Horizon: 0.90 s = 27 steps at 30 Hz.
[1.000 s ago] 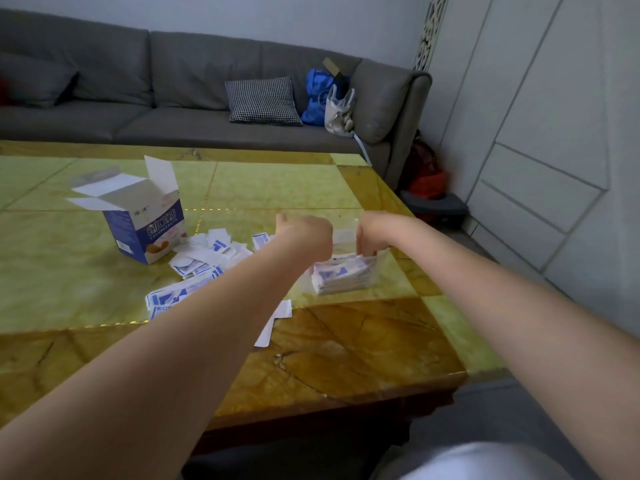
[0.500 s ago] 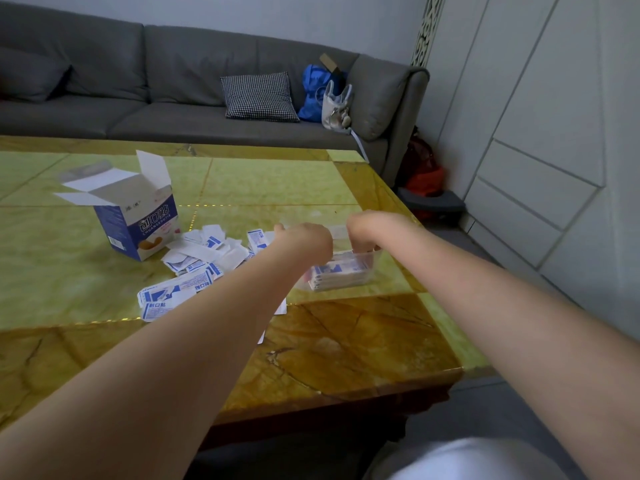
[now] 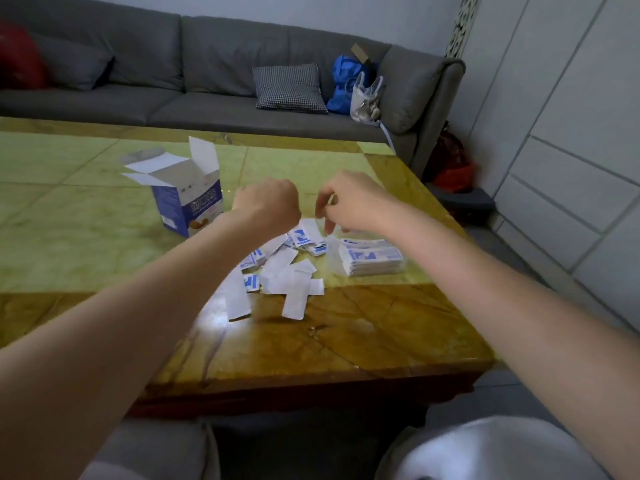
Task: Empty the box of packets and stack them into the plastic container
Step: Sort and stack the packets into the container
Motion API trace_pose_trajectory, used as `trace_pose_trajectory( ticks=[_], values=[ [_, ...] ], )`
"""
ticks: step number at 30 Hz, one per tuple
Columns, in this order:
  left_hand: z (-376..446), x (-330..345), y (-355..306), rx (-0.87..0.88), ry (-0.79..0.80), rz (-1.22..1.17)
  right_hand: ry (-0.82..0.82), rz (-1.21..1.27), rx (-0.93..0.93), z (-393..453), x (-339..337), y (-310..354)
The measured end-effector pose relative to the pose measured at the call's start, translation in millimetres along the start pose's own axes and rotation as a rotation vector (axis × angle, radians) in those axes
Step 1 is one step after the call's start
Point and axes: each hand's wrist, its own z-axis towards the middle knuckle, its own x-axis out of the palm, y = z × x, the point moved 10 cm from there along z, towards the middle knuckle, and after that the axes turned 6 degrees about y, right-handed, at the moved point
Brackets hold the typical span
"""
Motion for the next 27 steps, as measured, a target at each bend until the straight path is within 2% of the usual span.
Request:
trace_pose_trajectory(
  ticks=[4,6,7,9,13,16,21,23,25,27],
  values=[
    [-37,52,55,-0.082,0.444,0.156,0.274,-0.123,-0.059,-6,82,18],
    [-58,78,79,-0.201,0.643,0.037,0.367,-0.112,-0.030,-4,112,13],
    [-62,87,84,-0.223,0.677,-0.022,0.374,-0.103,-0.015,-2,118,11],
    [-57,93,87,-0.191,0.628,-0.076,0.344,-0.047,0.016,5,121,7],
    [-40,87,73,-0.099,0.411,-0.261,0.252,0.151,0.089,10,116,-8],
    [-32,84,71,-0.077,0.257,-0.330,0.050,0.332,0.140,10,96,-21],
    [-35,76,78,-0.095,0.147,-0.488,-0.266,0.416,-0.004,2,48,-8],
    [-36,72,83,-0.099,0.131,-0.603,-0.277,0.482,-0.051,-2,46,-1],
    [-36,68,87,-0.106,0.108,-0.782,-0.206,0.594,-0.024,-1,58,-2],
    [-37,61,92,-0.130,0.052,-0.991,-0.059,0.909,0.053,1,80,-8]
  ],
)
